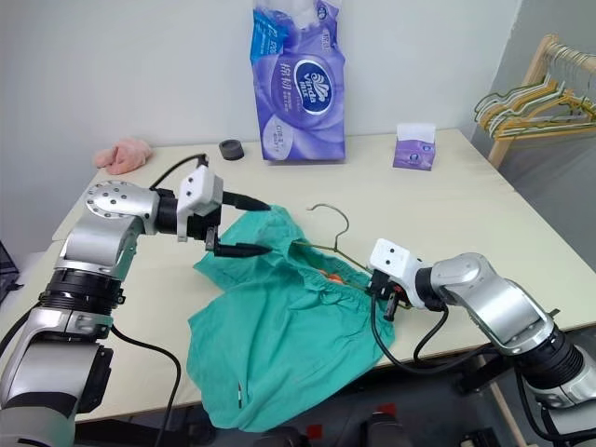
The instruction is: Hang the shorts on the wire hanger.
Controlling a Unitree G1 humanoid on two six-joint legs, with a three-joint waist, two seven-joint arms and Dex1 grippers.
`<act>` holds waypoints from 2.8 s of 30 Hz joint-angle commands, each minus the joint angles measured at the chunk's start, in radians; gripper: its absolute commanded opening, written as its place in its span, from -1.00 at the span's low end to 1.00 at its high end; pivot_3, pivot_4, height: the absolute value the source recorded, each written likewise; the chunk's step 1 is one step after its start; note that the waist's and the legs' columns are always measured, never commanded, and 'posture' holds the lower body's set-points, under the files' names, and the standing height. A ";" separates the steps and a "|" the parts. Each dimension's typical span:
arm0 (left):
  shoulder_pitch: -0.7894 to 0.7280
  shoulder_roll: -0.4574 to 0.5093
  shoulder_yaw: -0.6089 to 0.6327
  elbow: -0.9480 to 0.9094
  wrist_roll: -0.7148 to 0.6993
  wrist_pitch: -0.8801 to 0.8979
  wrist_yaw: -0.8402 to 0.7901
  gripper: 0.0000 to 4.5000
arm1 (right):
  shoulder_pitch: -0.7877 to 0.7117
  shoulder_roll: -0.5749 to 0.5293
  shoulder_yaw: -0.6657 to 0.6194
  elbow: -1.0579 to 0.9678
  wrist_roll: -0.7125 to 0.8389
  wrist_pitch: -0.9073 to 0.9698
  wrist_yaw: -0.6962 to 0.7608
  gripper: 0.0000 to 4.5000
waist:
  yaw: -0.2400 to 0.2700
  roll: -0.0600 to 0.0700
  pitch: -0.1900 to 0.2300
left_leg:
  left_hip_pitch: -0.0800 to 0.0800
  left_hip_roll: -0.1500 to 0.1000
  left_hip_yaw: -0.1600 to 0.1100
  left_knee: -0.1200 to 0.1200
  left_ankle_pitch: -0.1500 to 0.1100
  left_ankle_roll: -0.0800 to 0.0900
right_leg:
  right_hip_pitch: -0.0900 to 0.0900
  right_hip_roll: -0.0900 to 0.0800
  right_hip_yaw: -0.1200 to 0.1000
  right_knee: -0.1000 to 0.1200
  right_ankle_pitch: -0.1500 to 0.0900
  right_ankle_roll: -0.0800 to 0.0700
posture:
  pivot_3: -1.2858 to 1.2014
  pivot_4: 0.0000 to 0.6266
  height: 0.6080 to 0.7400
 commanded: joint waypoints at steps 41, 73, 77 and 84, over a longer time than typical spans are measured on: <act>0.034 -0.088 -0.091 0.082 0.098 -0.119 -0.081 -1.00 | -0.026 -0.209 -0.074 -0.079 -0.194 -0.323 0.247 0.35 | -0.021 0.000 0.000 | -0.001 0.000 0.000 0.007 -0.002 0.002 | 0.001 0.000 0.000 0.002 0.000 0.001 | -0.08 -0.87 1.00; -0.026 -0.067 -0.072 0.165 0.103 -0.129 -0.055 -1.00 | 0.631 0.312 -0.394 -0.131 0.070 -0.080 -0.225 0.94 | 0.003 -0.003 -0.001 | 0.002 0.001 -0.003 0.012 -0.005 0.005 | 0.009 0.001 -0.003 -0.001 0.002 0.005 | -0.07 -0.86 1.00; -0.023 -0.066 -0.070 0.158 0.101 -0.125 -0.052 -1.00 | 0.604 0.331 -0.380 -0.105 0.094 -0.039 -0.238 0.57 | -0.001 -0.003 -0.001 | 0.002 0.001 -0.003 0.012 -0.005 0.005 | 0.009 0.001 -0.002 -0.001 0.002 0.005 | -0.07 -0.87 1.00; -0.014 -0.059 -0.064 0.143 0.094 -0.116 -0.052 -1.00 | 0.563 0.356 -0.409 -0.091 0.118 -0.016 -0.276 -0.46 | -0.006 -0.003 -0.001 | 0.002 0.001 -0.002 0.012 -0.005 0.005 | 0.009 0.001 -0.001 -0.001 0.002 0.005 | -0.07 -0.87 1.00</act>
